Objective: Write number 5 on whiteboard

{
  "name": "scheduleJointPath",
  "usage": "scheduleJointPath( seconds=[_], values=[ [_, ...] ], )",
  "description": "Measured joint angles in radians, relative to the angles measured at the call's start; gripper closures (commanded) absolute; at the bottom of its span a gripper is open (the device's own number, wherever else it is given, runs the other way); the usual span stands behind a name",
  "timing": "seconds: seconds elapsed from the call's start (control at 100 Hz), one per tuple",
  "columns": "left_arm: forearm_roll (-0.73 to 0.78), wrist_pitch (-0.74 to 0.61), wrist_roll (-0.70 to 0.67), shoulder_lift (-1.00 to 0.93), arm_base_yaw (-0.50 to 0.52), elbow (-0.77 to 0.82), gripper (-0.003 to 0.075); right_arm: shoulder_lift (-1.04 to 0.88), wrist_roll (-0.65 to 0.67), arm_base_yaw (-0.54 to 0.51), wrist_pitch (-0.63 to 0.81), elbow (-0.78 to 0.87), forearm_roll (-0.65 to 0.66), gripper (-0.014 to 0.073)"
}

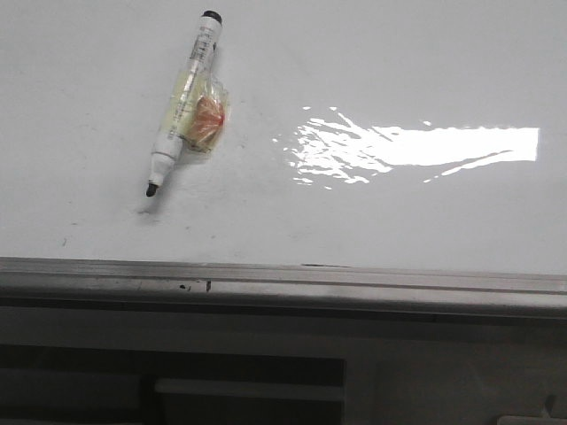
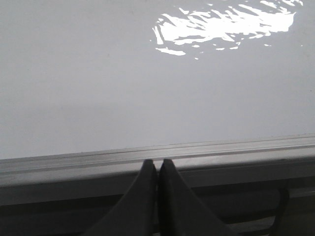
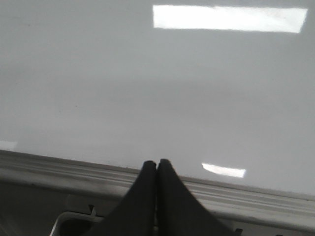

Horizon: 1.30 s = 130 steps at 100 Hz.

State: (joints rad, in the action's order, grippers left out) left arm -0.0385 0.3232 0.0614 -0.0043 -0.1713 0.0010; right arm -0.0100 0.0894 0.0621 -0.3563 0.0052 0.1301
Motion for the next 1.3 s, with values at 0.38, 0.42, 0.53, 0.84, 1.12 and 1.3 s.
scheduleJointPath(
  seconds=[0.38, 0.42, 0.53, 0.84, 1.12, 1.3],
  values=[
    [0.000, 0.000, 0.000, 0.000, 0.000, 0.000, 0.0741, 0.000, 0.000, 0.000, 0.000, 0.000, 0.000, 0.0637],
    [0.000, 0.000, 0.000, 0.000, 0.000, 0.000, 0.0741, 0.000, 0.000, 0.000, 0.000, 0.000, 0.000, 0.0637],
    [0.000, 0.000, 0.000, 0.000, 0.000, 0.000, 0.0741, 0.000, 0.000, 0.000, 0.002, 0.000, 0.000, 0.0637],
    [0.031, -0.001, 0.000, 0.000, 0.000, 0.000, 0.0741, 0.000, 0.000, 0.000, 0.002, 0.000, 0.000, 0.0637],
    [-0.148, -0.087, 0.000, 0.000, 0.000, 0.000, 0.0741, 0.000, 0.000, 0.000, 0.156, 0.006, -0.033, 0.0637],
    [-0.516, -0.175, 0.000, 0.000, 0.000, 0.000, 0.0741, 0.000, 0.000, 0.000, 0.356, 0.006, -0.175, 0.0637]
  ],
)
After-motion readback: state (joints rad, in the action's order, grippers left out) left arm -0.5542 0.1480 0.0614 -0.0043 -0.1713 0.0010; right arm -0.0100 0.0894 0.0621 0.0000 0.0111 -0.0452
